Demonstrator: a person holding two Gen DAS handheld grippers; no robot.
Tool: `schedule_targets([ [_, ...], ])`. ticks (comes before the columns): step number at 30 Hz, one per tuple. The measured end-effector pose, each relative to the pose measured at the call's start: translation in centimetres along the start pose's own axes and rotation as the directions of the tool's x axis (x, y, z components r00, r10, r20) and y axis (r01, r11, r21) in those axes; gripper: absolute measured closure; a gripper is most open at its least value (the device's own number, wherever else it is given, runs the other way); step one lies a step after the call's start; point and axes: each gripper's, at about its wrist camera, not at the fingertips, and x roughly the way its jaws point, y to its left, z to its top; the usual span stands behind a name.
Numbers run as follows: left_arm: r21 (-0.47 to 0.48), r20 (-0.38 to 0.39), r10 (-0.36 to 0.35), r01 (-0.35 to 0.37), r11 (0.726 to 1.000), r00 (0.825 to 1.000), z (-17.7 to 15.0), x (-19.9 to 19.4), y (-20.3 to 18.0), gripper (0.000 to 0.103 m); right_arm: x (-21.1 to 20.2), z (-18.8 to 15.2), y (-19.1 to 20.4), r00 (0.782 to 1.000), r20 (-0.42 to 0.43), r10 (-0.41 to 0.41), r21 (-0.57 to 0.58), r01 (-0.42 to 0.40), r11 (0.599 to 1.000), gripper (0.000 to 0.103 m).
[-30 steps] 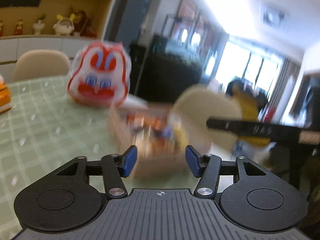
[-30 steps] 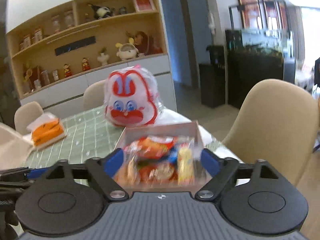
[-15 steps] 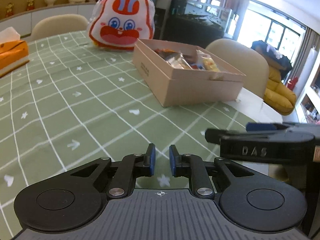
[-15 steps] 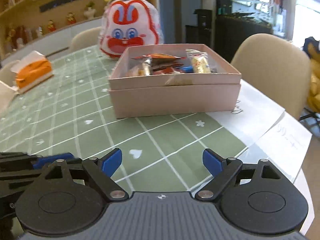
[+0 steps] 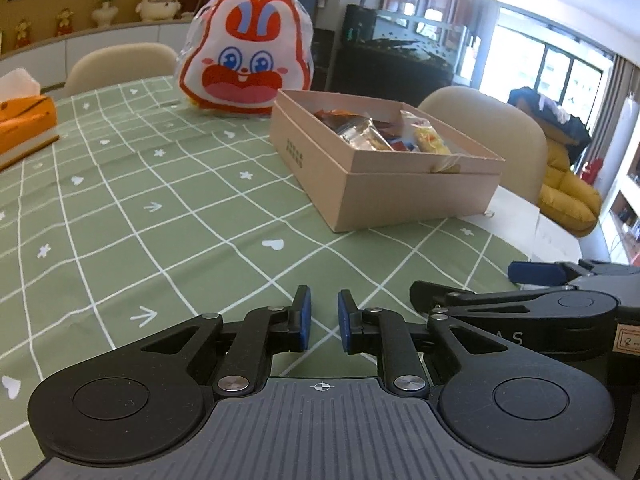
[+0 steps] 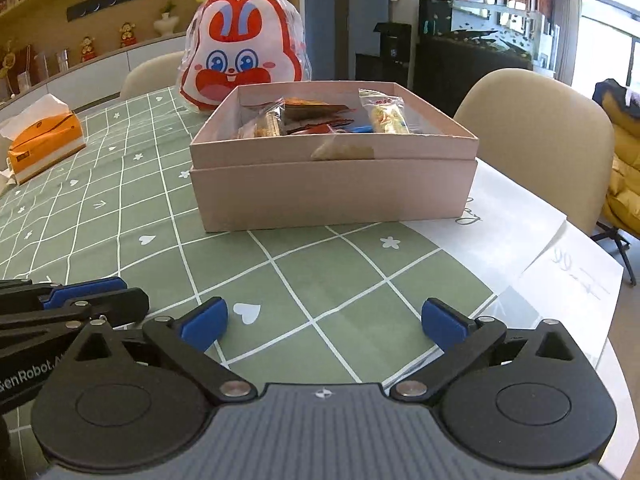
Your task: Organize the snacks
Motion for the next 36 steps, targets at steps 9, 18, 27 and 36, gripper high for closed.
schedule_targets([
  [9,0.003,-0.003,-0.001,0.001,1.0,1.0,0.01,-0.09,0.0,0.084,-0.05,-0.04,-0.19,1.0,0.0,-0.005,0.007,0.005,1.0,0.0],
  [18,0.0,-0.005,-0.004,0.004,1.0,1.0,0.03,-0.1,0.02,0.084,-0.05,-0.03,-0.19,1.0,0.0,-0.005,0.007,0.005,1.0,0.0],
  [27,-0.002,-0.006,-0.006,0.006,1.0,1.0,0.05,-0.11,0.06,0.084,-0.03,-0.01,-0.16,1.0,0.0,-0.005,0.007,0.005,1.0,0.0],
  [36,0.001,-0.007,0.0,0.0,1.0,1.0,0.08,-0.1,0.07,0.084,-0.03,-0.01,-0.18,1.0,0.0,-0.005,0.007,0.005,1.0,0.0],
])
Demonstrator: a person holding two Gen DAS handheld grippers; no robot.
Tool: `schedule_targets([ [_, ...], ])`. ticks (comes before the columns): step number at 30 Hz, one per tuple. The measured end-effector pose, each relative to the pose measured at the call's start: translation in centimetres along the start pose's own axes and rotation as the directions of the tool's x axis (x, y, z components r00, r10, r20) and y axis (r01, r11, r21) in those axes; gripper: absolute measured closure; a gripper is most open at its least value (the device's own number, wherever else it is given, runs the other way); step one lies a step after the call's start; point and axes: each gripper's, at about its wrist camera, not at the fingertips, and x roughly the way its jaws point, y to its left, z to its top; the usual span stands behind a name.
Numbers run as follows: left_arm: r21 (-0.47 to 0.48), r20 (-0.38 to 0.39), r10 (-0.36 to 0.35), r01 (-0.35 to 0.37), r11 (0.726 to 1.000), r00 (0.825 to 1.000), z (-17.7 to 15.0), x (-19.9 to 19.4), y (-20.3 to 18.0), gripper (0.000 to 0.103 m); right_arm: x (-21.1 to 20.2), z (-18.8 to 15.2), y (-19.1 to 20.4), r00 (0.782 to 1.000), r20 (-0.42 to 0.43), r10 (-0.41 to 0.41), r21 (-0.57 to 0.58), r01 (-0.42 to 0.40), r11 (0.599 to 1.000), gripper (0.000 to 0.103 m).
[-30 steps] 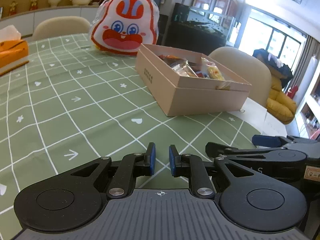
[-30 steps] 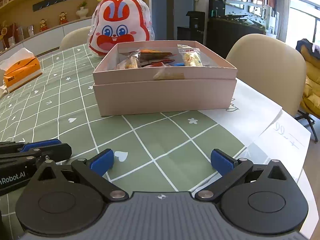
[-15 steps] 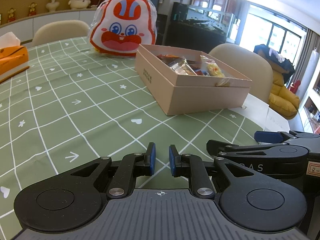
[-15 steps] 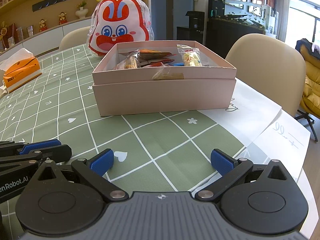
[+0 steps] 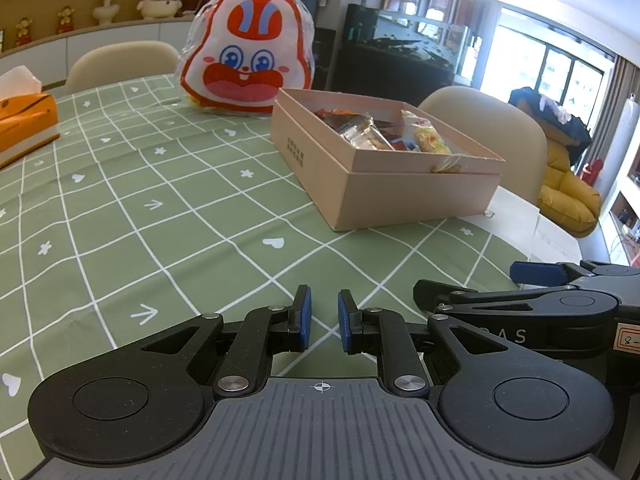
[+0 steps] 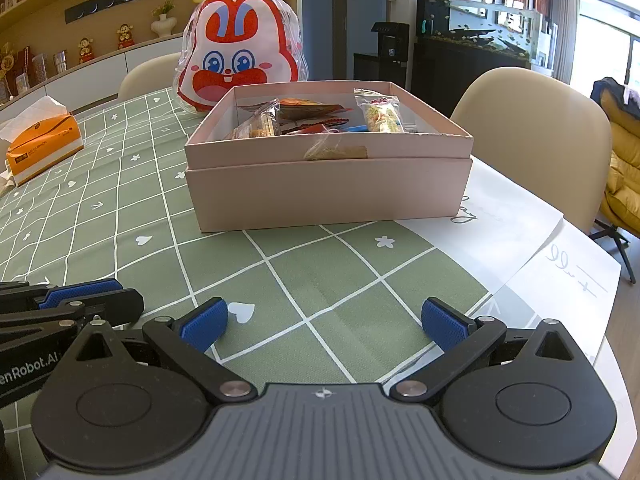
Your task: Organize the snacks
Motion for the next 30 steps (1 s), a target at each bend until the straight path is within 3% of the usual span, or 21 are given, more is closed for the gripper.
schedule_targets([
  [30,-0.023,-0.004,-0.017,0.017,1.0,1.0,0.08,-0.07,0.15,0.084,0.01,-0.01,0.02,1.0,0.0,0.0,0.0,0.0,1.0,0.0],
])
